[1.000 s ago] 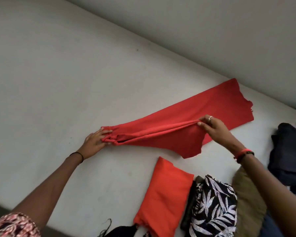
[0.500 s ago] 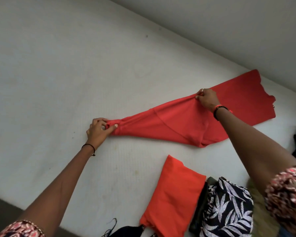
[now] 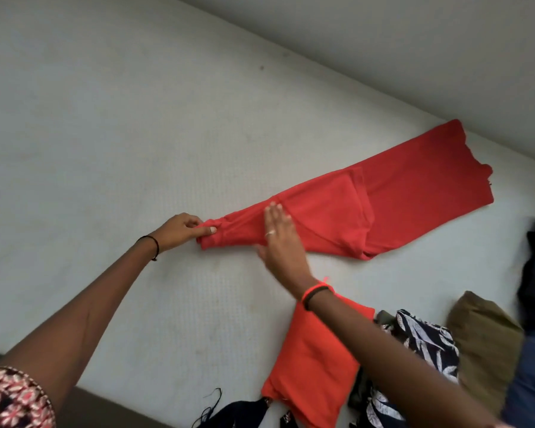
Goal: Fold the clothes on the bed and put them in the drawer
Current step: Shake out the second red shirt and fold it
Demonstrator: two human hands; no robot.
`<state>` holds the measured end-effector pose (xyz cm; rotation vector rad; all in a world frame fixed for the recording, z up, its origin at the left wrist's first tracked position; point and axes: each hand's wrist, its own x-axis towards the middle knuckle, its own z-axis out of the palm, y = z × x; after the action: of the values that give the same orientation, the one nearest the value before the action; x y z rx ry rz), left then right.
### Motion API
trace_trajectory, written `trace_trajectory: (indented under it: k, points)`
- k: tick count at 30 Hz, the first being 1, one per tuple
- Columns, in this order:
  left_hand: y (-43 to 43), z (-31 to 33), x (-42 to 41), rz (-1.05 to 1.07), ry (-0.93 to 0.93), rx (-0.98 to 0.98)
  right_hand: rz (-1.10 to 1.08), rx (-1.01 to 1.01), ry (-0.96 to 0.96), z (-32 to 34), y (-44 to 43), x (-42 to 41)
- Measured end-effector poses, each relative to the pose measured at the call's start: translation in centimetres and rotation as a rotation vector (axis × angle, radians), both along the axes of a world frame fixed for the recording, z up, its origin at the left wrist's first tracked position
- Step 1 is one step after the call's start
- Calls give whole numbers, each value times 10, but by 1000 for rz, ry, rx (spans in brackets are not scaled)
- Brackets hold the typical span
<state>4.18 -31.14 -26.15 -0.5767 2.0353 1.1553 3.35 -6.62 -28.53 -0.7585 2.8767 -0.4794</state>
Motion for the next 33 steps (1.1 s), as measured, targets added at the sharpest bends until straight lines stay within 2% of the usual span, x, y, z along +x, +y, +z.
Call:
trace_trajectory:
  k: [3,7,13,16,18,21,24,26,29,33]
  points:
    - [3,11,6,65,45,57,6,112,-38,-8,-32,44]
    - [17,31,13,123,91,108,-152,221,-6,-7,-51,50]
    - [25,54,11,149,74,133,-178,119,56,14,-59,51]
    - [27,67,5,102,71,58,-203,20,31,17,-63,49]
    - [28,75,2,40,55,-13,-239,-57,-34,19,-69,51]
    - [23,93,-7,-174,-16,-93,-331,-234,-137,30,-77,63]
    - [12,110,-24,-376,-107,-89,-440,-409,-304,46,-78,82]
    - [6,111,-40,-376,5,-99,-476,-489,-461,58,-72,90]
    - [18,96,-58,-414,209,88,-549,-572,-627,68,-64,92]
    - [62,57,-65,-425,24,371,-701,-743,-746,83,-50,82]
